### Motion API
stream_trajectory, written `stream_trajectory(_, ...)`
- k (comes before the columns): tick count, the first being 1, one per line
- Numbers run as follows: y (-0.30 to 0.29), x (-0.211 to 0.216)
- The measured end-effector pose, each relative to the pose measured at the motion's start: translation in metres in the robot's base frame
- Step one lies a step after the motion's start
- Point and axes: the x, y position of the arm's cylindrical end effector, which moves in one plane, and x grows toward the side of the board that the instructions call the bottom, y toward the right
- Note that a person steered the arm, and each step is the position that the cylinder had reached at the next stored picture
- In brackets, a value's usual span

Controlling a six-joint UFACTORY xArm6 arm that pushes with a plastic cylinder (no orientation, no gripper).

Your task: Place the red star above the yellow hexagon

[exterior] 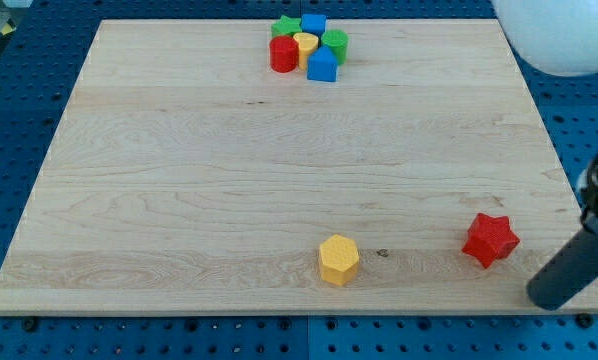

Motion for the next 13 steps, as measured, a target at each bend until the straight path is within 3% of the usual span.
stream_trajectory(1,0.025,-0.005)
stream_trajectory(2,0.025,-0.050)
stream_trajectory(3,0.003,-0.065)
stream_trajectory(4,-0.021,-0.066)
stream_trajectory(7,-0.004,-0.017)
stream_trajectory(9,-0.006,-0.017)
stream_trajectory(10,-0.031,-0.029)
stream_trajectory(13,-0.028,-0.066)
